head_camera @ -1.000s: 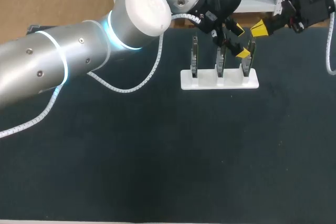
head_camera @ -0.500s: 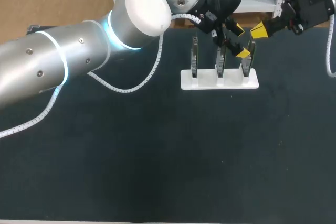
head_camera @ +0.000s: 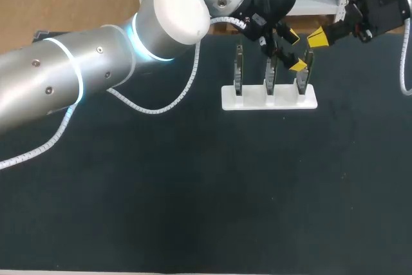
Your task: Pick up the optical module with the left hand, and insert it into the network port with the right hand.
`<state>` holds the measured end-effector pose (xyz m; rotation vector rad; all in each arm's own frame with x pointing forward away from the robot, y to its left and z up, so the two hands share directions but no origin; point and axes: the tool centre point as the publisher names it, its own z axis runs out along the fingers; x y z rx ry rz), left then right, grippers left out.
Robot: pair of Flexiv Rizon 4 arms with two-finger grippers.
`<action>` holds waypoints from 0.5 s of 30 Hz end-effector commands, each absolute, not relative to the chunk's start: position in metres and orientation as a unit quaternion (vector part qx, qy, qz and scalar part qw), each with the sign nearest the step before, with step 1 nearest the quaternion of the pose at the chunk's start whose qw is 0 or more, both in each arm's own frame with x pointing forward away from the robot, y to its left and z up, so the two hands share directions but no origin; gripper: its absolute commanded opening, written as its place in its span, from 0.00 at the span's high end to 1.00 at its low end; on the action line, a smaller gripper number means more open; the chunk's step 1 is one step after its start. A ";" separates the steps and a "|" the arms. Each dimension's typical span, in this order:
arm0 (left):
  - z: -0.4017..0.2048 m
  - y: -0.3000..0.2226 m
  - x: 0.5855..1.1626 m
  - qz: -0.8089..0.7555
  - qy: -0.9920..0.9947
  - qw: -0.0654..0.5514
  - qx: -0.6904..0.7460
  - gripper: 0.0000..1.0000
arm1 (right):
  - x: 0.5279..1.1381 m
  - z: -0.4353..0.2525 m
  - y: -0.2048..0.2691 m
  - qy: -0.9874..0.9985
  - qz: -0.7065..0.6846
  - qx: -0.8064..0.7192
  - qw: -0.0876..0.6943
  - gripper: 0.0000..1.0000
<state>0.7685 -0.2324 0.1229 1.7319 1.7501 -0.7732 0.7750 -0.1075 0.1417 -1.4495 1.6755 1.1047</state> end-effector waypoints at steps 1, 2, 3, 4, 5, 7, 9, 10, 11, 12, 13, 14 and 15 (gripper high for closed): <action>0.124 -0.233 0.770 -0.287 0.653 0.274 0.645 0.00 | 0.776 0.135 -0.108 0.638 0.422 -0.554 0.329 1.00; 0.124 -0.233 0.770 -0.287 0.653 0.274 0.645 0.00 | 0.777 0.136 -0.108 0.638 0.420 -0.554 0.330 1.00; 0.124 -0.233 0.770 -0.286 0.653 0.274 0.646 0.00 | 0.777 0.137 -0.108 0.638 0.419 -0.555 0.331 1.00; 0.124 -0.233 0.770 -0.286 0.653 0.275 0.646 0.00 | 0.777 0.138 -0.108 0.638 0.418 -0.555 0.332 1.00; 0.124 -0.232 0.771 -0.286 0.652 0.276 0.646 0.00 | 0.777 0.139 -0.109 0.638 0.417 -0.555 0.333 1.00; 0.125 -0.232 0.772 -0.284 0.652 0.278 0.646 0.00 | 0.777 0.140 -0.110 0.639 0.414 -0.555 0.335 1.00; 0.127 -0.231 0.773 -0.283 0.653 0.281 0.644 0.00 | 0.777 0.143 -0.111 0.638 0.412 -0.556 0.338 1.00; 0.128 -0.231 0.774 -0.281 0.653 0.283 0.644 0.00 | 0.777 0.144 -0.111 0.638 0.412 -0.555 0.340 1.00; 0.129 -0.231 0.775 -0.280 0.653 0.285 0.644 0.00 | 0.778 0.145 -0.111 0.637 0.411 -0.555 0.343 1.00; 0.131 -0.231 0.775 -0.279 0.653 0.287 0.643 0.00 | 0.778 0.147 -0.112 0.636 0.411 -0.556 0.344 1.00; 0.132 -0.231 0.775 -0.278 0.652 0.288 0.644 0.00 | 0.778 0.148 -0.112 0.635 0.410 -0.557 0.345 1.00; 0.133 -0.231 0.775 -0.278 0.652 0.289 0.644 0.00 | 0.778 0.149 -0.112 0.635 0.408 -0.558 0.346 1.00; 0.134 -0.230 0.776 -0.277 0.652 0.291 0.643 0.00 | 0.779 0.150 -0.112 0.634 0.408 -0.558 0.348 1.00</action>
